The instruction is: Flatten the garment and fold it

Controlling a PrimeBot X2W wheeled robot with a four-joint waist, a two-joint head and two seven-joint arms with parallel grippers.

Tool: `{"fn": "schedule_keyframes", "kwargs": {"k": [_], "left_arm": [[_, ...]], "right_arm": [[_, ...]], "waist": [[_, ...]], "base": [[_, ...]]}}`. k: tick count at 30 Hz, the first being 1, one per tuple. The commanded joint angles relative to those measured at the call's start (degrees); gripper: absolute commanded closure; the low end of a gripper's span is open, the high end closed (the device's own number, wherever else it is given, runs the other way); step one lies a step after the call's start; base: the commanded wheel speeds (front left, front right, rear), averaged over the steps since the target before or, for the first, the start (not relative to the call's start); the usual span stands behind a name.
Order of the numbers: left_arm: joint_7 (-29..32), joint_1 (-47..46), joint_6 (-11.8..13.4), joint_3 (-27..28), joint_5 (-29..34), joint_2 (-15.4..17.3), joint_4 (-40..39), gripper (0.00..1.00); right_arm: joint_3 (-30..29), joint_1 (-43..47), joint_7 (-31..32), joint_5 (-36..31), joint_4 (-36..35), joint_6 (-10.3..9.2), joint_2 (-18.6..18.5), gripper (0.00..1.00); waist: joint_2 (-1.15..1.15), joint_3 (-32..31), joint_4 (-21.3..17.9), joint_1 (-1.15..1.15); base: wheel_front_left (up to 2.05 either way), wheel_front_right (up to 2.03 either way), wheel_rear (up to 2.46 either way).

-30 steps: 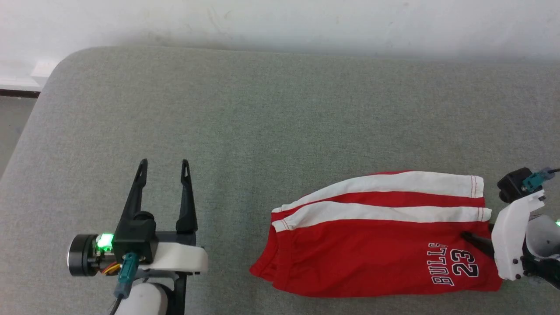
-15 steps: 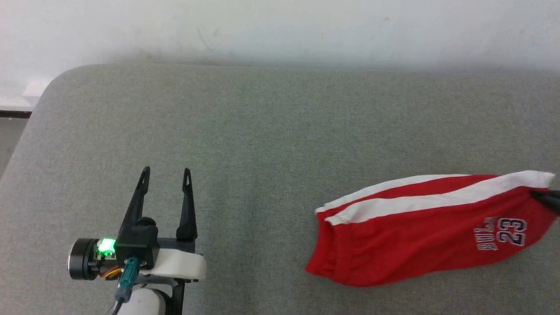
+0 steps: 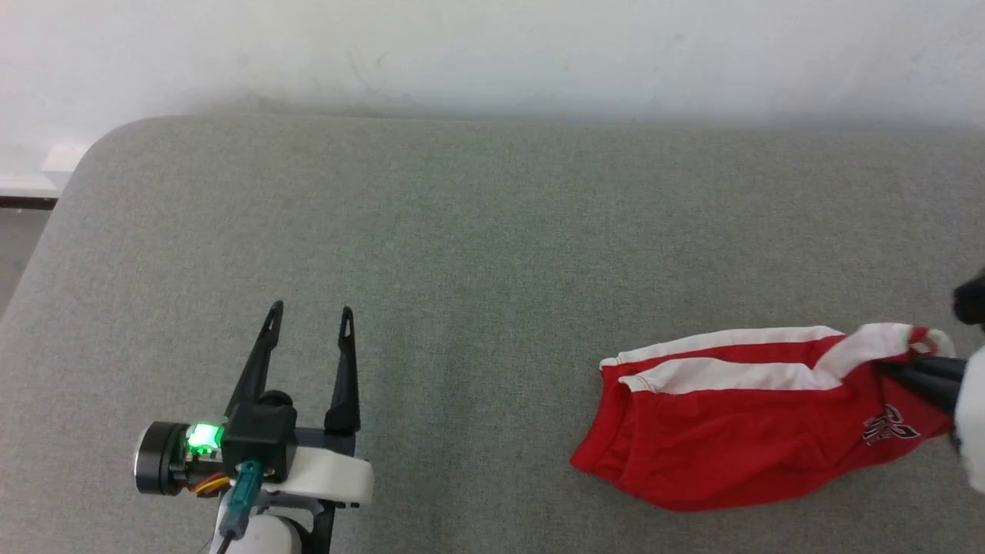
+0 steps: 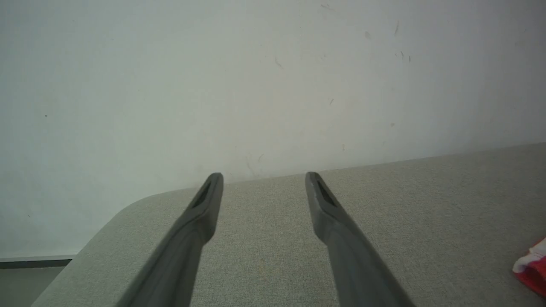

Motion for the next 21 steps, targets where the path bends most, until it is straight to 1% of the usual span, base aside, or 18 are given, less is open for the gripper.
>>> {"fn": "schedule_keyframes", "kwargs": {"k": [1, 4, 6, 10, 12, 15, 17, 21], "left_arm": [[-0.28, 0.14, -0.33, -0.18, 0.73, -0.22, 0.05, 0.00], [-0.28, -0.57, -0.19, -0.53, 0.88, -0.50, -0.11, 0.00], [-0.28, -1.07, -0.19, -0.86, 0.89, -0.73, -0.20, 0.00], [-0.28, -2.16, -0.15, -1.27, 0.72, -1.27, -0.02, 0.00], [-0.28, -2.77, -0.11, -1.42, 0.58, -1.60, 0.01, 0.00], [-0.28, -3.57, -0.14, -1.63, 0.42, -2.05, 0.09, 0.00], [-0.28, -4.03, -0.18, -1.73, 0.34, -2.31, 0.25, 0.00], [-0.28, -4.40, -0.02, -1.64, 0.29, -2.65, 0.61, 0.00]], "right_arm": [[0.06, -0.11, 0.54, -0.69, -1.94, -0.04, 0.87, 1.00], [1.55, -2.31, 2.88, -2.20, -7.61, -0.04, 2.98, 1.00], [3.80, -4.49, 5.19, -3.55, -10.29, -0.04, 4.88, 1.00], [10.14, -9.91, 8.97, -5.54, -11.78, -0.04, 9.74, 1.00], [13.90, -12.56, 10.17, -6.35, -10.43, -0.04, 12.23, 1.00], [19.54, -15.80, 11.45, -7.02, -6.09, -0.04, 15.21, 1.00], [23.72, -17.79, 11.86, -8.22, -2.35, -0.04, 16.35, 1.00], [30.41, -19.93, 10.68, -7.84, 5.80, -0.04, 18.64, 1.00]], "waist": [[0.00, 0.53, 0.46, 0.00], [0.00, 1.54, 1.18, 0.00], [0.00, 2.25, 1.78, 0.00], [0.00, 3.86, 3.18, 0.00], [0.00, 4.71, 3.98, 0.00], [0.00, 5.79, 5.13, 0.00], [0.00, 6.44, 5.83, 0.00], [0.00, 6.94, 6.41, 0.00]], "base": [[0.00, 0.00, 0.00], [0.00, 0.00, 0.00], [0.00, 0.00, 0.00], [0.00, 0.00, 0.00], [0.00, 0.00, 0.00], [0.00, 0.00, 0.00], [0.00, 0.00, 0.00], [0.00, 0.00, 0.00]]}}
